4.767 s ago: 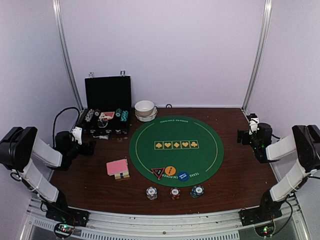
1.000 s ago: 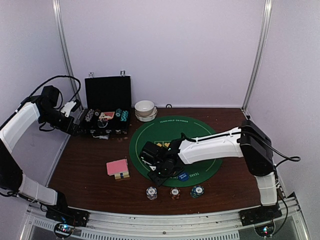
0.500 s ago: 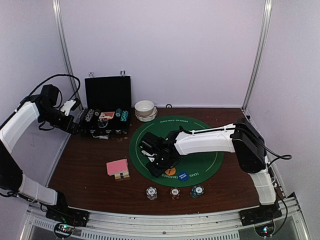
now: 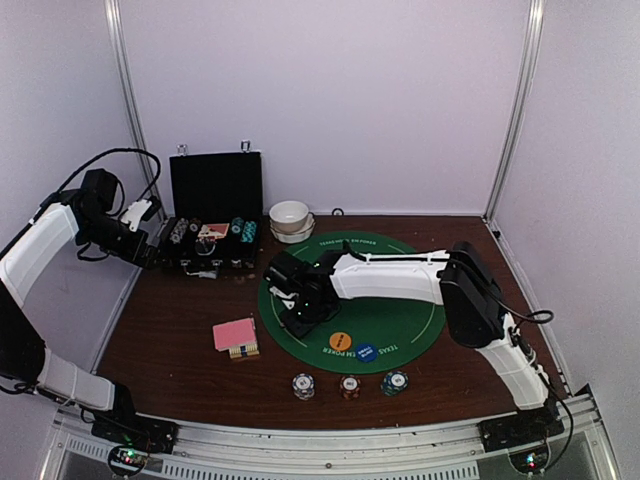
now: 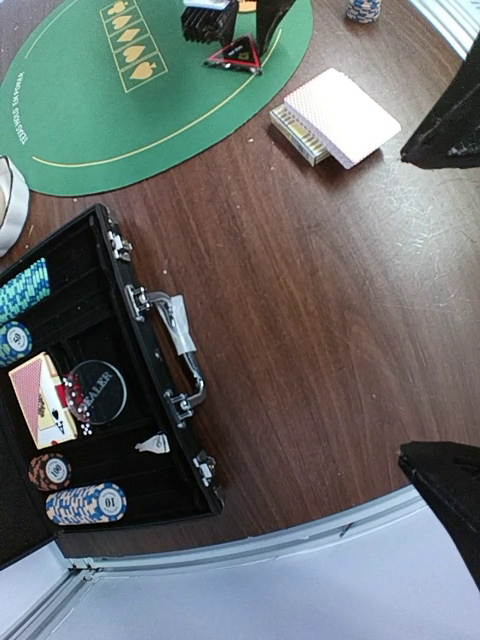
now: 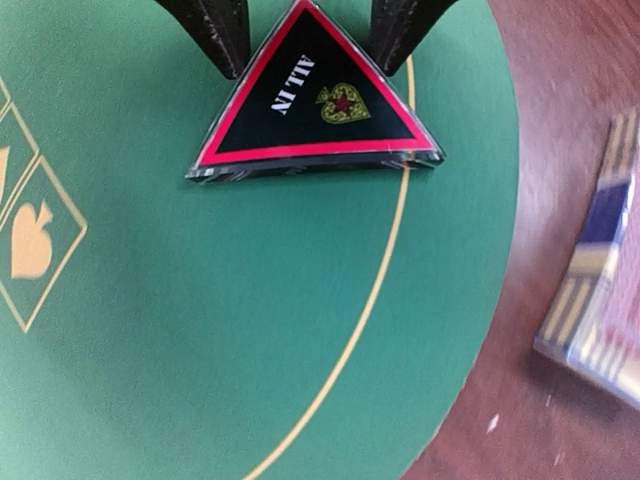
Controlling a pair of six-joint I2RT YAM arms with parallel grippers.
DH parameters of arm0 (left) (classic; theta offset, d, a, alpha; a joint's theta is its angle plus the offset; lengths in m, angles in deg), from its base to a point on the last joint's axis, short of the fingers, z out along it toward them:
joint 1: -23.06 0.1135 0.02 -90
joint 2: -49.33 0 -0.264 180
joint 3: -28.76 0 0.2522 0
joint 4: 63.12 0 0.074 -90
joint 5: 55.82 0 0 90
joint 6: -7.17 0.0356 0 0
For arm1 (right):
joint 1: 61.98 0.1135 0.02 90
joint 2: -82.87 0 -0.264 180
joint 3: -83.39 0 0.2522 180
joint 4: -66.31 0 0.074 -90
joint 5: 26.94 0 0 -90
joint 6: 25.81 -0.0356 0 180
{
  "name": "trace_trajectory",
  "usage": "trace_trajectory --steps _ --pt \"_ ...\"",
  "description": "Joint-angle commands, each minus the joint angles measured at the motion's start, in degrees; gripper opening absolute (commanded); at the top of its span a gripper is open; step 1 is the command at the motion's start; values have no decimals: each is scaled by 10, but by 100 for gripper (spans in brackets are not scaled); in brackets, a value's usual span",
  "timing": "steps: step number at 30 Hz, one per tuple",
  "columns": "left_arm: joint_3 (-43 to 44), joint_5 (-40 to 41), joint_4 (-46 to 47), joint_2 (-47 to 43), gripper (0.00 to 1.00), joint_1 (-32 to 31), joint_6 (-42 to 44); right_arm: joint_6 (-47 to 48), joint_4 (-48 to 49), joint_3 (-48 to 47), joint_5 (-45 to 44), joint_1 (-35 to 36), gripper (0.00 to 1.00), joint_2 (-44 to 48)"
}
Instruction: Distribute texas hold em gaming equipment
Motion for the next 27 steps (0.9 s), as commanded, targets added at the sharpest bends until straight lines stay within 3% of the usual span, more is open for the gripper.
trace_trajectory --steps 1,6,18,23,27 --pt "20 -9 -4 -12 98 4 0 -7 23 -58 -57 -22 41 -51" --pt "20 -11 -4 -12 97 4 2 -37 27 -108 -64 -35 35 -81" --pt "15 -25 -13 -13 98 4 3 -21 21 -241 -36 -50 38 -150" --pt "15 -31 -20 -13 97 4 6 -12 16 -220 -45 -53 62 -110" --pt "20 -38 -31 -12 98 4 11 -7 50 -92 -61 -46 84 -12"
